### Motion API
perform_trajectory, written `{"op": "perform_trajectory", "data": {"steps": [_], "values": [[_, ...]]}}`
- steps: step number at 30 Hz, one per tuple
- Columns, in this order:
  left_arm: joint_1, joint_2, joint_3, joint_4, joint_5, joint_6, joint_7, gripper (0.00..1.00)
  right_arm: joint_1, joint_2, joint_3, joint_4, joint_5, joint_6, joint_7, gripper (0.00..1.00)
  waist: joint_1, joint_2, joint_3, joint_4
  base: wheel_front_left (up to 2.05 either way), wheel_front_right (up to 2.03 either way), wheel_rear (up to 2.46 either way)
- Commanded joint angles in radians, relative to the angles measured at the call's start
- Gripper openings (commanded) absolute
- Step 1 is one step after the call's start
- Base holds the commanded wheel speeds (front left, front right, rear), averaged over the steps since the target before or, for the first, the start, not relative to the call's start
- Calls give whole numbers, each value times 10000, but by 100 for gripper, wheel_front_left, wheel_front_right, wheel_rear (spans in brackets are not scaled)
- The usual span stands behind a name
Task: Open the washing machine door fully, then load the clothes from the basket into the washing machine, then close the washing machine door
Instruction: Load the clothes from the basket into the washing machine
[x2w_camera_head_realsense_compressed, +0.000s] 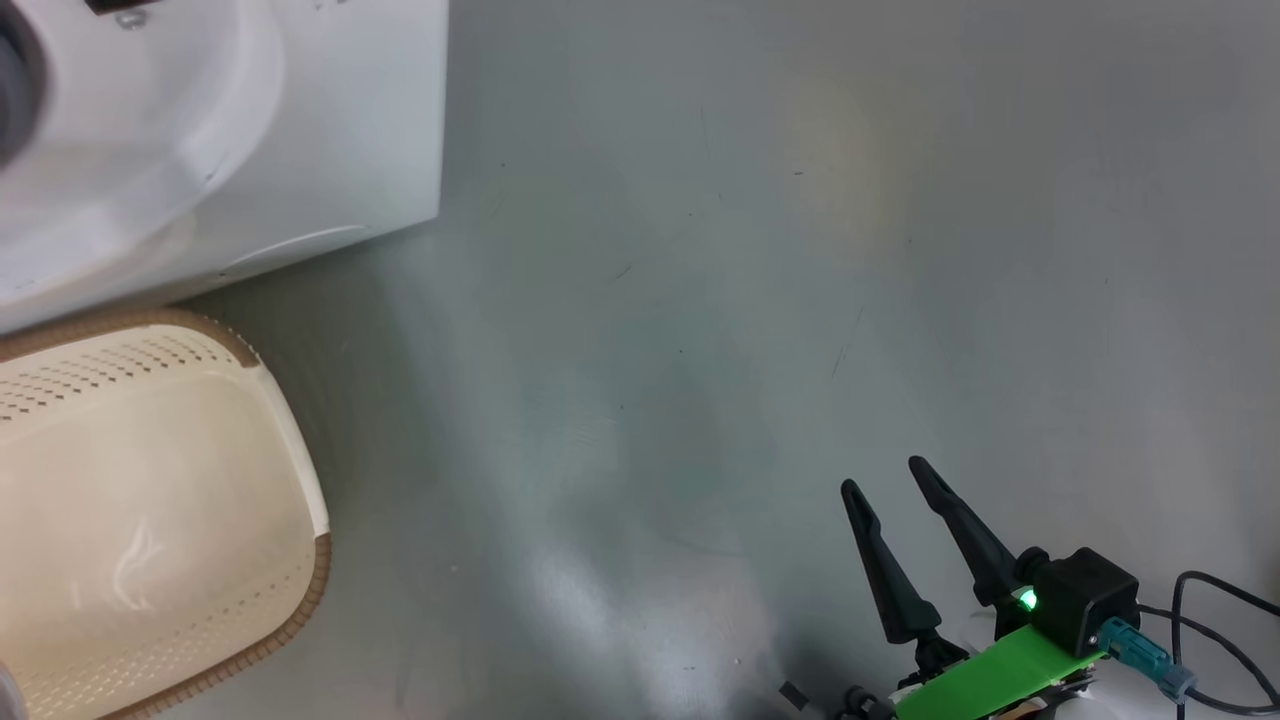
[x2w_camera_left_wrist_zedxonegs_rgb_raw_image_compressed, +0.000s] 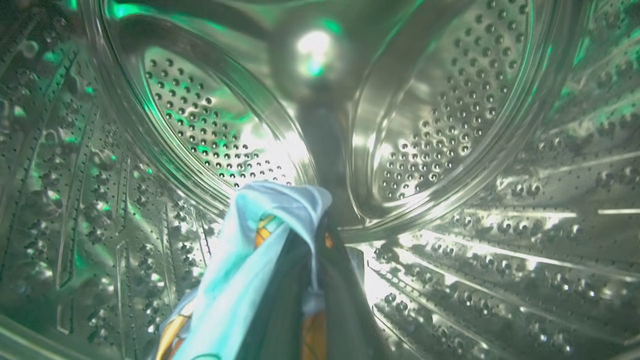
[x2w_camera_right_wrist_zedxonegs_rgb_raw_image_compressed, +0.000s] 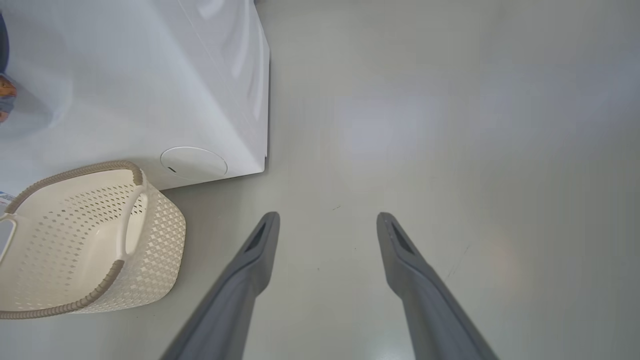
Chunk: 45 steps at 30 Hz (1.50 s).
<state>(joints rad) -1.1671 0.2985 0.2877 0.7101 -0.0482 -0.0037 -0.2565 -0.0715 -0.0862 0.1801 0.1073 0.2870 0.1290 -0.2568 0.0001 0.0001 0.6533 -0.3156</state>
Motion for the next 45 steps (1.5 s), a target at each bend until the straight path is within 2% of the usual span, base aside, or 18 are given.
{"op": "perform_trajectory", "data": {"steps": [1,2,3,9,26,36,45], "values": [[72,462,18,-46,166,103,-53,49,131,-72,158,-156,-113,17,-49,100,-1,-1,-25,30,0,0,0],[43,461,17,36,178,156,-53,70,130,-60,145,-151,-106,17,-49,100,-1,-1,-36,48,0,0,0],[28,462,3,101,210,224,-53,100,125,-48,130,-145,-100,17,-49,100,-1,-1,-56,71,0,0,0],[93,314,-160,669,377,609,-53,100,89,-11,67,-70,-89,17,-49,100,-1,-1,-308,339,0,0,0],[1104,-294,-595,811,384,1025,-53,100,-182,7,278,424,41,17,-49,100,-1,-1,-1389,1081,0,0,0],[1928,-933,-600,520,56,951,-53,100,-304,-43,142,513,37,17,-49,100,-1,-1,-1717,1704,0,0,0],[3299,-1513,-1076,-215,73,421,-53,100,-531,-165,41,513,36,17,-49,100,-1,-1,-1942,2310,0,0,0]]}}
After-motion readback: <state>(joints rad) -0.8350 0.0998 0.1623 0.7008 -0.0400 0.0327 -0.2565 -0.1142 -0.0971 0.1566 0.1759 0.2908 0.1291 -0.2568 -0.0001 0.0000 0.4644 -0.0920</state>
